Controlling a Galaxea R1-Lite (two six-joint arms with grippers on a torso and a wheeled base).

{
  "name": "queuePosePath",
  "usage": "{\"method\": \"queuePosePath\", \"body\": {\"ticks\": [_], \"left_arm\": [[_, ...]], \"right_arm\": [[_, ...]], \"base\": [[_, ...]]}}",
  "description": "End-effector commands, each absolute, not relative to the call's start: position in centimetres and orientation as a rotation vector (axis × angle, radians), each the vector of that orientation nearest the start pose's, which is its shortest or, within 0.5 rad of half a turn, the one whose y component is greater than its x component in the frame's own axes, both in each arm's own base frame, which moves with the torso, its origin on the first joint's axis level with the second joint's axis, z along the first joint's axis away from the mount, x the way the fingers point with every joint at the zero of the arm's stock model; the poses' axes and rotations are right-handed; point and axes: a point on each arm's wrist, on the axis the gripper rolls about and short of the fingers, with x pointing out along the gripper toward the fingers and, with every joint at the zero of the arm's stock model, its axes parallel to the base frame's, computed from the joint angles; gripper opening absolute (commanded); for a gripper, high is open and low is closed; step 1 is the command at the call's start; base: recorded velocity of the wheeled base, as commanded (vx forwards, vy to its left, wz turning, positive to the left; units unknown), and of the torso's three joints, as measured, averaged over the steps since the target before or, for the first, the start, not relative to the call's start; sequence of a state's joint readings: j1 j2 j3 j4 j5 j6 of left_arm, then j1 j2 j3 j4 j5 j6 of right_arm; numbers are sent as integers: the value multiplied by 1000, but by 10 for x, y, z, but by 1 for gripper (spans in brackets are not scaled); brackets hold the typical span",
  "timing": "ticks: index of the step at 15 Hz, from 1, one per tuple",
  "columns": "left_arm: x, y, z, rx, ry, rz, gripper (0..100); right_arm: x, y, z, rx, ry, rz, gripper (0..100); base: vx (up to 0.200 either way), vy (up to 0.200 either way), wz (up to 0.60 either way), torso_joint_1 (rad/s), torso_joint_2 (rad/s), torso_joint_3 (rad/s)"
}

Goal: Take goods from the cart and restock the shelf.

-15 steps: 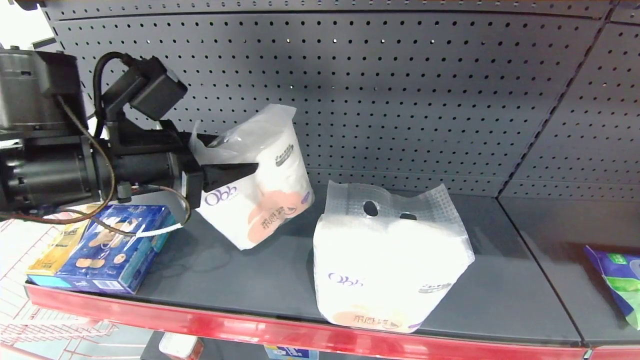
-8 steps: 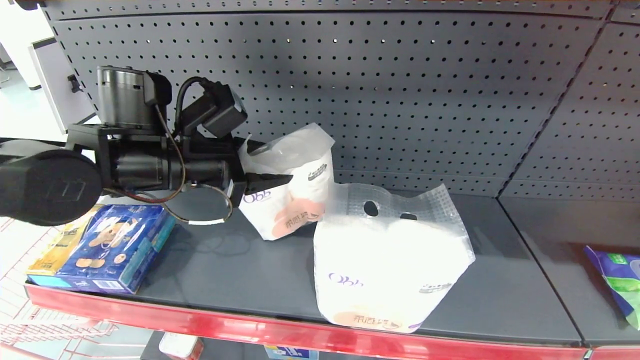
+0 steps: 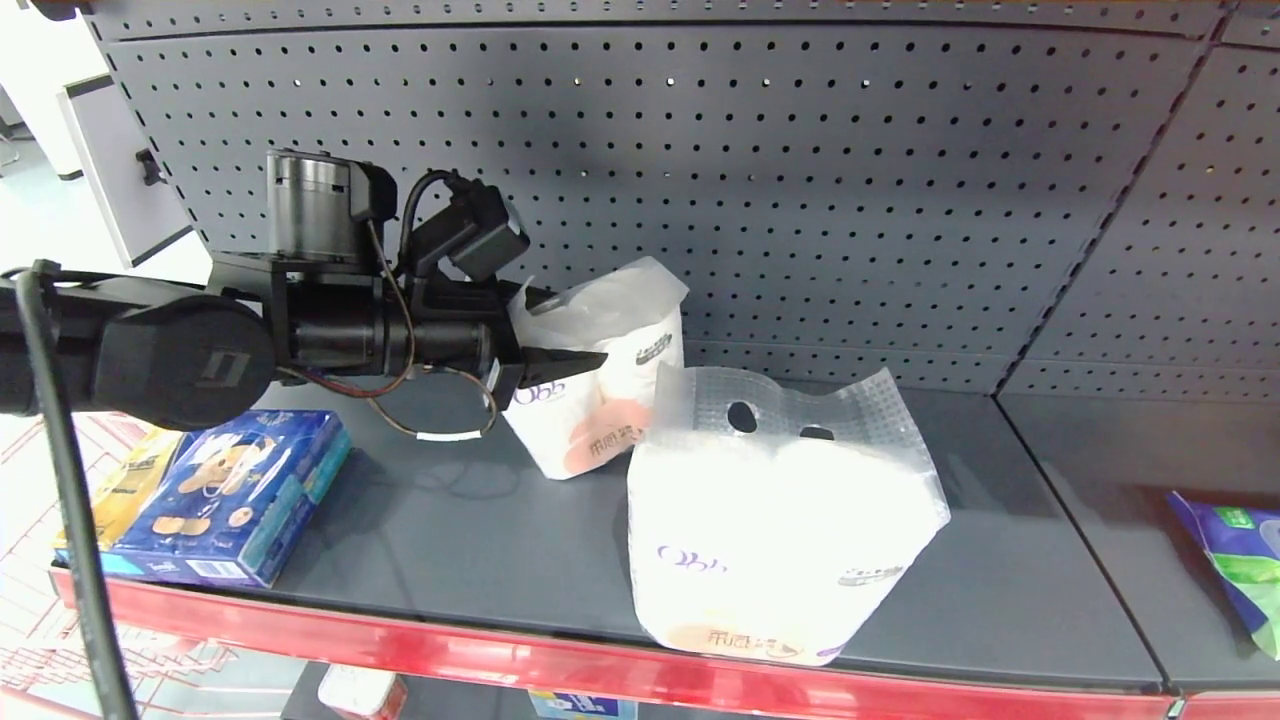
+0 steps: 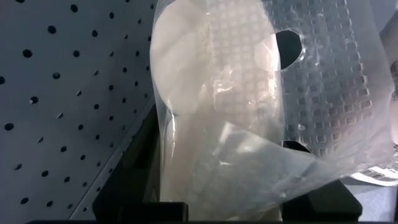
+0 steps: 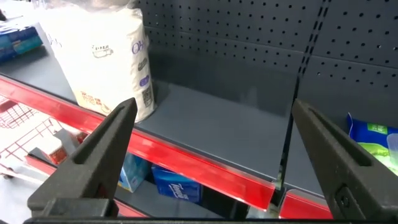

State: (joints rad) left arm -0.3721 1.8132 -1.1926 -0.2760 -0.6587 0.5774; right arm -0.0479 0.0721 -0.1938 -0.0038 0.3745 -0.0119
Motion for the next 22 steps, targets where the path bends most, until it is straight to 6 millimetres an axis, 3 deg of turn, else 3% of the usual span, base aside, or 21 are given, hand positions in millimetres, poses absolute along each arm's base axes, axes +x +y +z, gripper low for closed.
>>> {"method": "queuePosePath", "body": {"ticks": [1, 6, 7, 14, 22], "left_arm": [[322, -142, 216, 468, 61, -1093, 0], [321, -146, 213, 470, 66, -1102, 0], [321, -147, 212, 471, 66, -1106, 100], [317, -144, 215, 470, 65, -1094, 100], [310, -138, 235, 470, 12, -1067, 100]], "right_arm": [[-34, 10, 130, -37, -120, 326, 100], [-33, 10, 129, -36, -115, 326, 100], [-33, 10, 129, -37, -117, 326, 100], [-33, 10, 129, -36, -115, 326, 100], [-32, 10, 127, -35, -107, 326, 100]], "base": [[0, 0, 0, 0, 0, 0], [0, 0, 0, 0, 0, 0], [0, 0, 0, 0, 0, 0], [0, 0, 0, 0, 0, 0], [0, 0, 0, 0, 0, 0]]}}
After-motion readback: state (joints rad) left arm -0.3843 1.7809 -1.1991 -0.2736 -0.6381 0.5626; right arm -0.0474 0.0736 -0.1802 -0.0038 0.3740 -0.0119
